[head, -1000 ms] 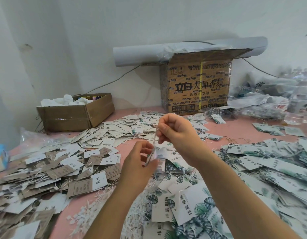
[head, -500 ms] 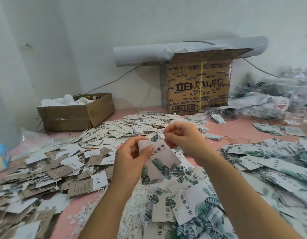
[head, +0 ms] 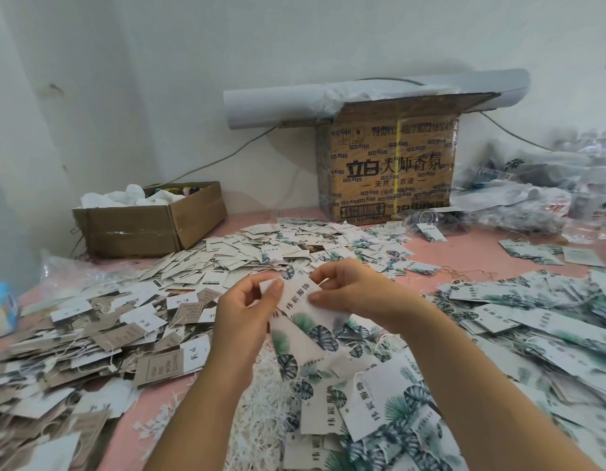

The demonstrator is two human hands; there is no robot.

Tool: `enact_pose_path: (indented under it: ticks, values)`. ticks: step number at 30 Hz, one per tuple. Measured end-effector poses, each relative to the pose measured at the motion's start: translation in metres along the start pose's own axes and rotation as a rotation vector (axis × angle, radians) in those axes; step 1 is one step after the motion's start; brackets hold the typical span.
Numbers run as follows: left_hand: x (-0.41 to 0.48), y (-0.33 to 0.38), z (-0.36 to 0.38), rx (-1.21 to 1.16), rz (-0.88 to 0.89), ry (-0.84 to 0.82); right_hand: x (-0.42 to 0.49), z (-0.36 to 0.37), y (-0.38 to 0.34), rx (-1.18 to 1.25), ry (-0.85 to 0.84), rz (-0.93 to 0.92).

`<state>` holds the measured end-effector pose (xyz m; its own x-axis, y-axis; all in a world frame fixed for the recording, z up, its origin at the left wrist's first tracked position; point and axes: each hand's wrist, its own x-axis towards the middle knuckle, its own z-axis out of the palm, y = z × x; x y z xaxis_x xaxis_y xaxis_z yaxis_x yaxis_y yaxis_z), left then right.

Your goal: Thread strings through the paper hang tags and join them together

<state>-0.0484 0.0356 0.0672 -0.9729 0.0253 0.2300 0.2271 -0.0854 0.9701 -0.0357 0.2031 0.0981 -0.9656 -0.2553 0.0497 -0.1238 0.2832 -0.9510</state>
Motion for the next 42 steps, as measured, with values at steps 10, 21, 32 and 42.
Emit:
enact_pose_path:
  ticks: [10, 21, 32, 42]
  values:
    - [0.0, -0.022, -0.009, 0.782, 0.079, -0.22, -0.014, -0.016, -0.007, -0.891, -0.17, 0.356]
    - [-0.005, -0.041, -0.009, 0.997, -0.03, -0.447, -0.009, -0.012, -0.002, -0.893, -0.154, 0.396]
    - [-0.001, -0.04, -0.007, 0.903, 0.015, -0.381, -0.008, -0.011, -0.002, -0.842, -0.093, 0.35]
    - [0.0, -0.02, -0.003, 0.387, -0.115, -0.252, 0.001, -0.003, 0.003, -0.679, -0.026, 0.041]
